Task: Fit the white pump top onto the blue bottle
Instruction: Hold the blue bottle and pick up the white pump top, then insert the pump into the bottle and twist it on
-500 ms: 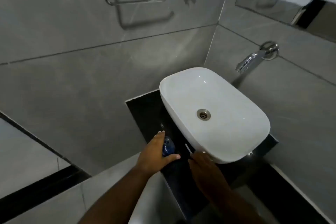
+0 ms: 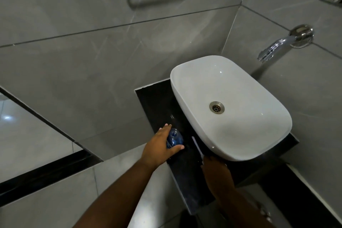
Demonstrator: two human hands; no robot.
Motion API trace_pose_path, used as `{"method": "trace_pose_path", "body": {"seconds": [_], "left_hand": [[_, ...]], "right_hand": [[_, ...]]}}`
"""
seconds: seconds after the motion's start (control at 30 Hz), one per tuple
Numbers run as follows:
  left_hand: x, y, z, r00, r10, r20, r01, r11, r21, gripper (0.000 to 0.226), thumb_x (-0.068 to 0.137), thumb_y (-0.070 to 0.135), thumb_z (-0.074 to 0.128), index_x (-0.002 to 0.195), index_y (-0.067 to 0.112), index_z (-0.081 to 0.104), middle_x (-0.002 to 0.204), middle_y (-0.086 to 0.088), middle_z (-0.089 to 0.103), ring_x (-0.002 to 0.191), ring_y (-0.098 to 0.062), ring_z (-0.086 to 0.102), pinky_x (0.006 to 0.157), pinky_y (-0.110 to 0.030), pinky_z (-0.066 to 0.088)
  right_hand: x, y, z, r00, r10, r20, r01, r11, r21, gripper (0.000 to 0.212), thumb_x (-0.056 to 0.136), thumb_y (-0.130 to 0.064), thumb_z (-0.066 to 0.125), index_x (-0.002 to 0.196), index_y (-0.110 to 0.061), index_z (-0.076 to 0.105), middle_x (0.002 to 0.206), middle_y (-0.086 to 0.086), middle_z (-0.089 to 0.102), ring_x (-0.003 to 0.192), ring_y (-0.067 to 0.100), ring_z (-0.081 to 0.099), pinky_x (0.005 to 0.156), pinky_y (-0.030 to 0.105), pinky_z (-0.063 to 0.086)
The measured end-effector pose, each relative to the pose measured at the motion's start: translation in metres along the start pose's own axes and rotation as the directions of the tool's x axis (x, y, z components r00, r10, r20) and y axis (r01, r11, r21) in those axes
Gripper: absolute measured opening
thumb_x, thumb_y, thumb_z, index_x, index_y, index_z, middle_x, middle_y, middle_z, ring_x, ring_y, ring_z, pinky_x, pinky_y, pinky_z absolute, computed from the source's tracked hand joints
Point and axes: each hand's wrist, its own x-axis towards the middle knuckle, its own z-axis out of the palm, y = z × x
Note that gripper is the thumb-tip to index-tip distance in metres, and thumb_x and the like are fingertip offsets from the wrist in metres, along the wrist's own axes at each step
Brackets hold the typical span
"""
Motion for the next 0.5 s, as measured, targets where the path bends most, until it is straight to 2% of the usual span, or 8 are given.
{"method": "trace_pose_path", "body": {"seconds": [0.07,0.1,0.17,0.27,0.33,0.4,0.5], "left_hand": [[-0.001,0.002,0.0,1.0,-0.011,0.009,0.011,1.0,-0.011,0.095,0.078,0.059,0.072,0.151,0.02,0.025,0.159,-0.002,0.026,0.144,-0.023,0.025,0.114,-0.039,0.03],[-0.001,0.002,0.0,1.0,-0.019,0.009,0.02,1.0,-0.018,0.095,0.078,0.058,0.072,0.151,0.02,0.025,0.159,-0.003,0.027,0.144,-0.023,0.025,0.114,-0.041,0.031],[-0.001,0.002,0.0,0.999,-0.042,0.011,0.043,0.999,-0.033,0.096,0.078,0.058,0.073,0.151,0.021,0.024,0.158,-0.003,0.028,0.143,-0.024,0.027,0.113,-0.044,0.033],[-0.002,0.003,0.001,0.997,-0.074,0.007,0.074,0.996,-0.041,0.097,0.077,0.058,0.073,0.151,0.023,0.024,0.156,-0.005,0.032,0.139,-0.026,0.036,0.11,-0.044,0.038],[-0.003,0.003,0.001,0.996,-0.089,0.009,0.089,0.995,-0.044,0.097,0.076,0.059,0.073,0.151,0.024,0.024,0.153,-0.007,0.037,0.134,-0.027,0.042,0.106,-0.042,0.042],[-0.002,0.002,0.002,0.995,-0.096,0.006,0.097,0.994,-0.048,0.097,0.075,0.06,0.073,0.151,0.025,0.024,0.15,-0.006,0.042,0.13,-0.026,0.046,0.103,-0.04,0.045],[-0.001,0.001,0.003,0.995,-0.104,0.009,0.104,0.991,-0.078,0.097,0.074,0.06,0.074,0.15,0.025,0.026,0.146,-0.006,0.046,0.126,-0.025,0.049,0.101,-0.038,0.046]], "right_hand": [[0.003,-0.008,0.0,0.999,0.027,0.018,-0.029,0.991,0.134,0.025,0.082,-0.032,0.068,0.1,-0.015,0.064,0.094,0.008,0.068,0.088,0.025,0.067,0.072,0.035,0.057],[0.004,-0.011,0.002,0.999,0.032,0.006,-0.033,0.976,0.215,0.026,0.09,-0.033,0.055,0.11,-0.016,0.058,0.105,0.008,0.065,0.1,0.026,0.063,0.083,0.037,0.054],[0.008,-0.015,0.001,0.997,0.078,-0.009,-0.069,0.926,0.372,0.027,0.092,-0.034,0.05,0.114,-0.018,0.054,0.109,0.007,0.062,0.104,0.025,0.061,0.088,0.037,0.052],[0.015,-0.02,-0.009,0.995,0.101,0.01,-0.088,0.817,0.57,0.02,0.088,-0.027,0.054,0.102,-0.014,0.06,0.099,0.01,0.065,0.09,0.026,0.063,0.08,0.037,0.053],[0.019,-0.021,-0.017,0.992,0.123,0.024,-0.107,0.728,0.677,0.013,0.087,-0.023,0.055,0.091,-0.013,0.061,0.086,0.008,0.068,0.074,0.022,0.062,0.067,0.029,0.051],[0.02,-0.023,-0.03,0.982,0.186,-0.019,-0.108,0.646,0.755,0.003,0.085,-0.019,0.06,0.085,-0.016,0.058,0.075,0.002,0.065,0.064,0.017,0.061,0.058,0.018,0.046],[0.021,-0.026,-0.056,0.962,0.253,-0.098,-0.057,0.542,0.838,0.019,0.081,-0.015,0.06,0.077,-0.026,0.045,0.066,-0.003,0.06,0.057,0.011,0.06,0.052,0.015,0.044]]}}
